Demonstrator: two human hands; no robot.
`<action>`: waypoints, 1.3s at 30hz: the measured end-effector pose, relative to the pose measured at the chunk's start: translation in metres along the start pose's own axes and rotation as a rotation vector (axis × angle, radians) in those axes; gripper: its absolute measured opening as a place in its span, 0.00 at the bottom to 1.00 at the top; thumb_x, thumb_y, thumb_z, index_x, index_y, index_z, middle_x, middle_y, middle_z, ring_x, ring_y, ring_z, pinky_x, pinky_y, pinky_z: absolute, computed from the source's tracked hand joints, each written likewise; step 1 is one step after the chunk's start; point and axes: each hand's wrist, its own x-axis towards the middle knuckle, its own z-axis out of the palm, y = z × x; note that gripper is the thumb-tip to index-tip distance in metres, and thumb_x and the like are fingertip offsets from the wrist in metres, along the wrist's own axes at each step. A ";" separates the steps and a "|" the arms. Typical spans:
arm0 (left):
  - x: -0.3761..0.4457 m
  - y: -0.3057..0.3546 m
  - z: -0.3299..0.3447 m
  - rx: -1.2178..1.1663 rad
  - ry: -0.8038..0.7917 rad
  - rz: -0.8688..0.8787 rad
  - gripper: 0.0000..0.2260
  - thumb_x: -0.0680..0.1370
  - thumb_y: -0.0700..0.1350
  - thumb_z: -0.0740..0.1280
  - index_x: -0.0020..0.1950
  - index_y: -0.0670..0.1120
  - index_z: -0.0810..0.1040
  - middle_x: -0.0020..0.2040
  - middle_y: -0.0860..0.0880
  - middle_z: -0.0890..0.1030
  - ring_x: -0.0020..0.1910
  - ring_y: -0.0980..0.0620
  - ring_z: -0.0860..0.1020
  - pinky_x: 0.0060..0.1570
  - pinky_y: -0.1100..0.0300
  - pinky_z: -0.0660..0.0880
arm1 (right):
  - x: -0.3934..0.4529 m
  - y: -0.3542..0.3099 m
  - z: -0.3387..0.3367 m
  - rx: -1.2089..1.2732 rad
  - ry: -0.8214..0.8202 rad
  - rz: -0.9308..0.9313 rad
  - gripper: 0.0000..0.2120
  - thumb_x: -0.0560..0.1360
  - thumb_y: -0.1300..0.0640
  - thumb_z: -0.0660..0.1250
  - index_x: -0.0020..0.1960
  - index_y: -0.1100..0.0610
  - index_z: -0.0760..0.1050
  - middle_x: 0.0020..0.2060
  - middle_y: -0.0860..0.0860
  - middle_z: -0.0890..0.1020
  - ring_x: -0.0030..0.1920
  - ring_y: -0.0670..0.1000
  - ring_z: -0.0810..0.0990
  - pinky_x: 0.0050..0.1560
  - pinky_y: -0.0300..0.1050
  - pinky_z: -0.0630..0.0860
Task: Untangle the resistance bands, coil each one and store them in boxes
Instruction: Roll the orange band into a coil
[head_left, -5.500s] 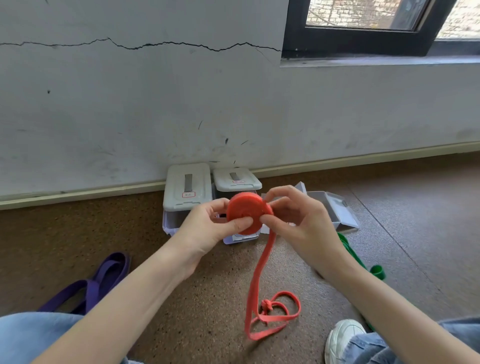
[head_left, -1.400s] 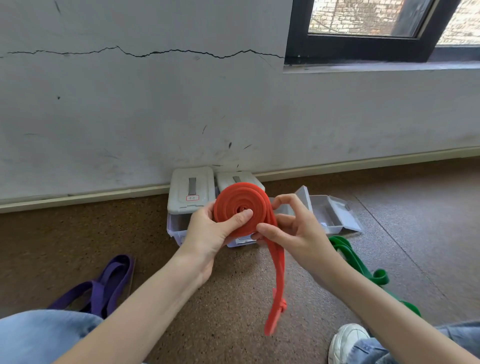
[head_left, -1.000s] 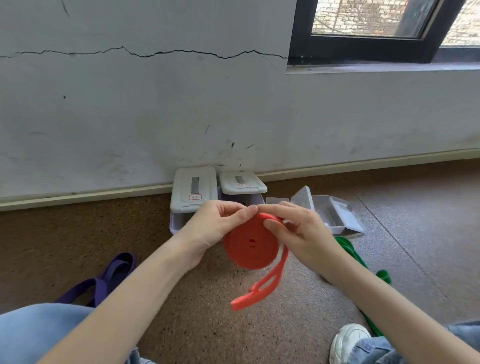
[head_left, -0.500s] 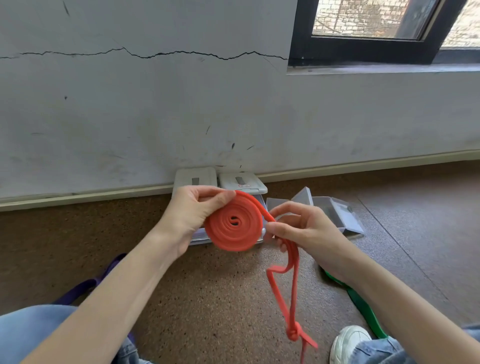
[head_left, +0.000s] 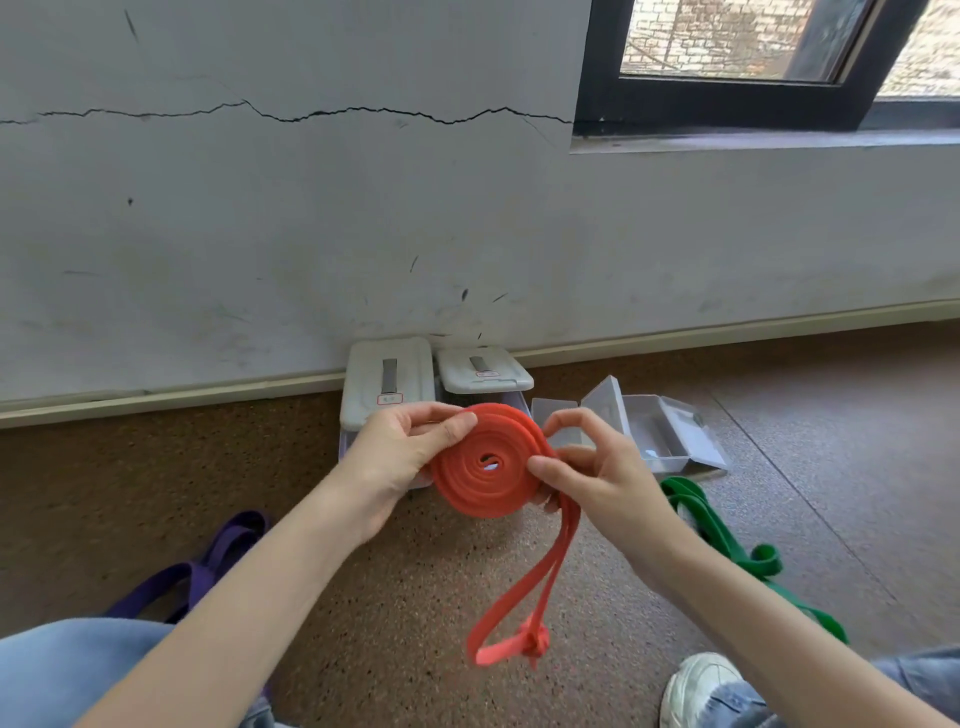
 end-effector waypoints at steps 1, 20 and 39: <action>-0.001 0.003 -0.004 0.067 -0.105 -0.028 0.15 0.65 0.49 0.72 0.49 0.48 0.81 0.42 0.47 0.85 0.41 0.50 0.83 0.38 0.60 0.79 | 0.001 -0.002 -0.002 -0.042 -0.004 -0.031 0.07 0.74 0.60 0.67 0.51 0.54 0.73 0.37 0.56 0.84 0.35 0.49 0.80 0.40 0.44 0.78; -0.005 0.003 0.015 -0.110 0.149 0.084 0.09 0.76 0.45 0.65 0.46 0.40 0.81 0.34 0.49 0.84 0.32 0.56 0.81 0.33 0.67 0.78 | 0.007 -0.003 0.005 0.082 -0.080 0.031 0.11 0.71 0.62 0.70 0.51 0.56 0.72 0.41 0.56 0.85 0.43 0.56 0.84 0.46 0.50 0.81; 0.008 0.012 -0.002 -0.379 0.286 0.034 0.05 0.72 0.46 0.70 0.45 0.46 0.79 0.31 0.51 0.83 0.28 0.55 0.81 0.26 0.61 0.77 | -0.006 0.007 0.010 -0.076 -0.127 -0.058 0.10 0.74 0.66 0.66 0.48 0.55 0.68 0.38 0.55 0.84 0.38 0.52 0.84 0.41 0.42 0.80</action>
